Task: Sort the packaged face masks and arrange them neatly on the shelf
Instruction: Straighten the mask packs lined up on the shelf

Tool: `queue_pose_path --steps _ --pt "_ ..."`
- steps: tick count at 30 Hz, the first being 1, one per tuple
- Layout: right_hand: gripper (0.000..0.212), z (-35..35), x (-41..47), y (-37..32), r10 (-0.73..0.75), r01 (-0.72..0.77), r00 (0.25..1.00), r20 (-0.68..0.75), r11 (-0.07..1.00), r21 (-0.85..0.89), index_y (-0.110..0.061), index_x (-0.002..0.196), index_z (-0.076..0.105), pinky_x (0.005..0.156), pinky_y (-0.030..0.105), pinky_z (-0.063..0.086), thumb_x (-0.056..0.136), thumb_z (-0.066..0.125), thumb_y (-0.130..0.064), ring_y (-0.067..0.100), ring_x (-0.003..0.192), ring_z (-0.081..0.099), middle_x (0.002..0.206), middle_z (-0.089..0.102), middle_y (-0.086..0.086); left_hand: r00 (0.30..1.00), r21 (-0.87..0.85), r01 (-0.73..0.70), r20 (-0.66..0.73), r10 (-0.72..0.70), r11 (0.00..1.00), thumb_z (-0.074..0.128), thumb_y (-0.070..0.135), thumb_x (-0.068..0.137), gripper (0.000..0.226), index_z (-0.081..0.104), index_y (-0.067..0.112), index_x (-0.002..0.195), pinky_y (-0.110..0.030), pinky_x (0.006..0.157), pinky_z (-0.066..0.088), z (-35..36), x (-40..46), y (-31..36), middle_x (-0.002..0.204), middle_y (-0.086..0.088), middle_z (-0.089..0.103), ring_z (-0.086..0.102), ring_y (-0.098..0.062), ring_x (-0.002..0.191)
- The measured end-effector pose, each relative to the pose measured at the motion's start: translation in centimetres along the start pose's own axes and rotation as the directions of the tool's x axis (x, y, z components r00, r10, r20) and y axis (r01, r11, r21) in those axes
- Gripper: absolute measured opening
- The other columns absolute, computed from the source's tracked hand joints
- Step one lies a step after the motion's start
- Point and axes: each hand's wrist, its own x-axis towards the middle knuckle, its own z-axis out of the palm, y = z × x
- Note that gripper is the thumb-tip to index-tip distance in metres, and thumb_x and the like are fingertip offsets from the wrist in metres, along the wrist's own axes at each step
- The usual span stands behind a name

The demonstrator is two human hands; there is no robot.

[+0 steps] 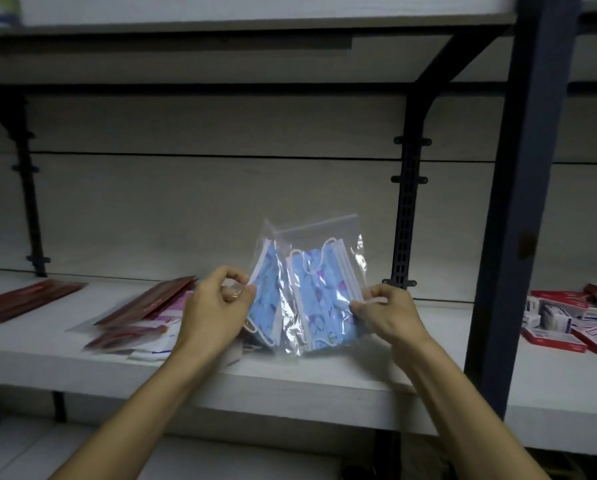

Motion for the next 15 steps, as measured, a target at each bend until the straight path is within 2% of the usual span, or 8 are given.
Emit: queue_pose_path --steps 3,5,6,8,10,12,13,15 --pt "0.017 0.1 -1.5 -1.2 -0.075 0.073 0.997 0.006 0.99 0.122 -0.013 0.077 0.055 0.05 0.022 0.045 0.084 0.067 -0.003 0.016 0.06 0.055 0.072 0.06 0.007 0.995 -0.155 0.049 -0.077 -0.061 0.987 0.069 0.023 0.085 0.012 0.057 0.024 0.081 -0.034 0.056 0.045 -1.1 -0.9 0.3 0.059 0.002 0.065 0.062 -0.018 0.054" --pt "0.011 0.5 -2.4 -1.9 -0.126 0.123 0.992 0.007 0.976 0.181 -0.011 0.084 0.058 0.049 0.019 0.041 0.086 0.067 -0.005 0.015 0.061 0.052 0.073 0.056 0.006 0.991 -0.197 0.064 -0.107 -0.087 0.978 0.066 0.018 0.087 0.013 0.056 0.022 0.08 -0.036 0.056 0.044 -1.9 -1.7 0.5 0.053 0.006 0.058 0.055 -0.015 0.052" --pt "0.008 0.7 -2.9 -2.2 -0.145 0.14 0.989 0.009 0.969 0.206 -0.009 0.09 0.06 0.053 0.019 0.042 0.087 0.067 -0.006 0.015 0.063 0.054 0.075 0.057 0.007 0.989 -0.212 0.063 -0.116 -0.089 0.975 0.066 0.017 0.088 0.014 0.056 0.022 0.08 -0.04 0.058 0.047 -2.4 -2.0 0.6 0.054 0.006 0.057 0.056 -0.018 0.056" --pt "0.017 1.4 -3.6 -2.5 -0.162 0.154 0.987 0.015 0.961 0.229 -0.009 0.103 0.062 0.066 0.024 0.048 0.087 0.068 -0.008 0.016 0.071 0.06 0.081 0.064 0.006 0.988 -0.207 0.047 -0.136 -0.076 0.977 0.065 0.015 0.088 0.016 0.055 0.023 0.079 -0.043 0.063 0.051 -3.6 -2.7 0.6 0.061 0.001 0.058 0.06 -0.024 0.065" --pt "0.023 2.3 -4.3 -2.7 -0.156 0.148 0.987 0.024 0.967 0.21 -0.006 0.108 0.064 0.079 0.029 0.052 0.086 0.07 -0.01 0.019 0.081 0.064 0.087 0.066 0.006 0.983 -0.169 0.021 -0.175 -0.051 0.985 0.064 0.013 0.089 0.014 0.056 0.02 0.08 -0.036 0.066 0.051 -5.1 -3.3 0.5 0.072 -0.002 0.061 0.061 -0.021 0.073" --pt "0.024 3.3 -4.9 -3.0 -0.149 0.14 0.988 0.034 0.971 0.192 0.0 0.106 0.067 0.085 0.034 0.052 0.086 0.071 -0.012 0.023 0.088 0.066 0.092 0.069 0.009 0.976 -0.141 0.004 -0.217 -0.034 0.99 0.063 0.013 0.09 0.012 0.057 0.018 0.081 -0.026 0.066 0.052 -6.9 -3.7 0.2 0.079 -0.003 0.063 0.062 -0.019 0.079" --pt "0.02 3.9 -5.3 -3.2 -0.149 0.138 0.988 0.041 0.972 0.191 -0.001 0.103 0.068 0.082 0.033 0.053 0.086 0.071 -0.012 0.023 0.087 0.067 0.09 0.069 0.009 0.971 -0.133 0.006 -0.235 -0.037 0.991 0.063 0.014 0.09 0.012 0.057 0.018 0.081 -0.026 0.066 0.054 -7.9 -3.9 -0.1 0.081 -0.004 0.065 0.064 -0.02 0.081" --pt "0.011 5.0 -6.4 -4.0 -0.152 0.138 0.987 0.061 0.972 0.19 -0.006 0.097 0.067 0.065 0.023 0.051 0.087 0.069 -0.011 0.014 0.073 0.064 0.079 0.067 0.002 0.963 -0.122 0.034 -0.263 -0.065 0.992 0.063 0.017 0.09 0.012 0.056 0.019 0.081 -0.037 0.068 0.057 -10.1 -4.3 -0.7 0.084 -0.008 0.068 0.067 -0.023 0.083"
